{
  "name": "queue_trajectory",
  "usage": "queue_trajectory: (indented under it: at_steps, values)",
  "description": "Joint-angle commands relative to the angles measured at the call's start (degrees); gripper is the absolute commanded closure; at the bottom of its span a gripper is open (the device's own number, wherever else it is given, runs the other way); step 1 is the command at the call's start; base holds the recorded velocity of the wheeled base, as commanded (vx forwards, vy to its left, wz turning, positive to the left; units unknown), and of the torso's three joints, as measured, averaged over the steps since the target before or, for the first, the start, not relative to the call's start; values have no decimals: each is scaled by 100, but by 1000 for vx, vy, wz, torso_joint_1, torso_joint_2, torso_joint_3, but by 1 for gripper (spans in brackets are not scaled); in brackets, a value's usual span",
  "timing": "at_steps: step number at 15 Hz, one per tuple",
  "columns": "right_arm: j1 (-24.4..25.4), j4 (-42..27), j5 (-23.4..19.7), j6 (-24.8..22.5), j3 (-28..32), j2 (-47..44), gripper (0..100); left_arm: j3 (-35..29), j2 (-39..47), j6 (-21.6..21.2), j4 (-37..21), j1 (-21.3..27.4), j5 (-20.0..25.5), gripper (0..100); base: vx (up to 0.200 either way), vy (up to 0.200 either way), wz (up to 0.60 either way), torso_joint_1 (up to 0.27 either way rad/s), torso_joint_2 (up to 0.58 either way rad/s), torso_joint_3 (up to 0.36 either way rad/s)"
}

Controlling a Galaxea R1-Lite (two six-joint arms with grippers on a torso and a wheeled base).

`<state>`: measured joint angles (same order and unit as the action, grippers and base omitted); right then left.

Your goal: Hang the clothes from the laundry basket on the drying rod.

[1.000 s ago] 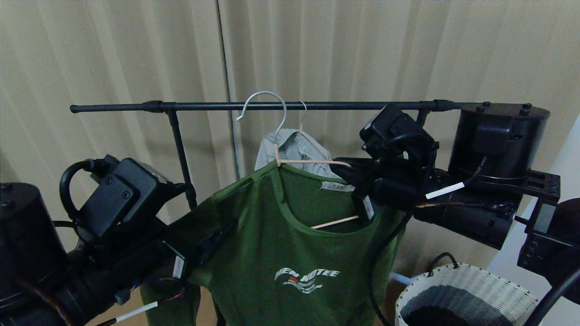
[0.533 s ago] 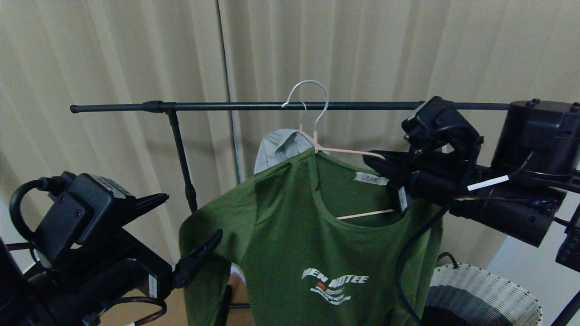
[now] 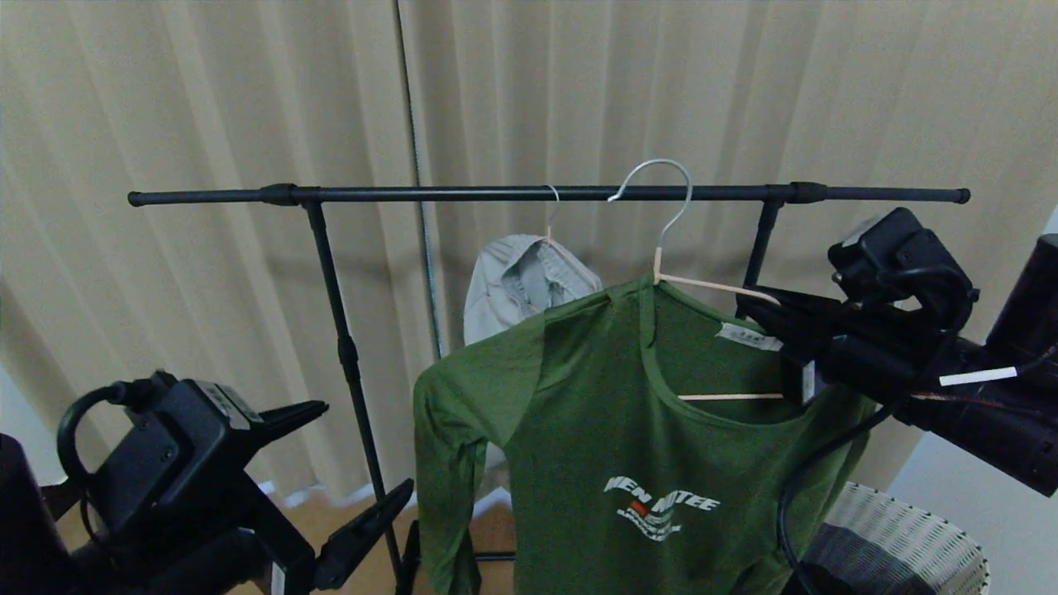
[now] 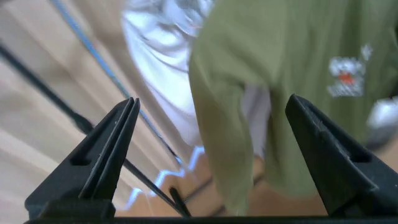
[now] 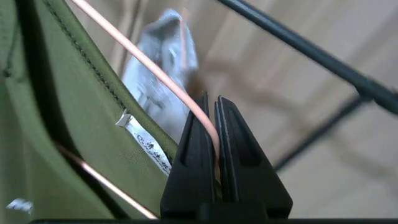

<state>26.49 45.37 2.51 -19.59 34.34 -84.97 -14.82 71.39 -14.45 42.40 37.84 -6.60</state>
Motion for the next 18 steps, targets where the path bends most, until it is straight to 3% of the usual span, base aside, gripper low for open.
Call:
queue_trajectory:
  at_steps: [1, 4, 6, 8, 12, 16, 17, 18]
  values:
    - [-100, 94, -5, 8, -349, 279, 100, 278, 182, 153, 5, -5, 176, 0, 0, 0, 0, 0, 0, 0]
    - [-197, 235, -58, 52, -578, 385, 100, 357, 253, 240, 5, -5, 326, 0, 0, 0, 0, 0, 0, 0]
    - [-144, 789, -67, 377, -709, 270, 100, 349, 490, 240, 5, 4, 334, 0, 0, 0, 0, 0, 0, 0]
    - [-47, 938, -58, 386, -806, 279, 100, 296, 613, 232, 5, -5, 334, 0, 0, 0, 0, 0, 0, 0]
    - [76, 1430, -67, 579, -1149, 297, 100, -135, 956, 240, 14, -101, 299, 0, 0, 0, 0, 0, 0, 0]
    - [76, 1483, -75, 588, -1175, 411, 100, -302, 1272, 249, 190, -207, 299, 0, 0, 0, 0, 0, 0, 0]
    - [76, 1483, -75, 588, -1193, 472, 100, -293, 1316, 232, 330, -207, 290, 100, 0, 0, 0, 0, 0, 0]
    - [76, 1483, -75, 579, -1193, 525, 100, -249, 1299, 223, 366, -216, 273, 100, 0, 0, 0, 0, 0, 0]
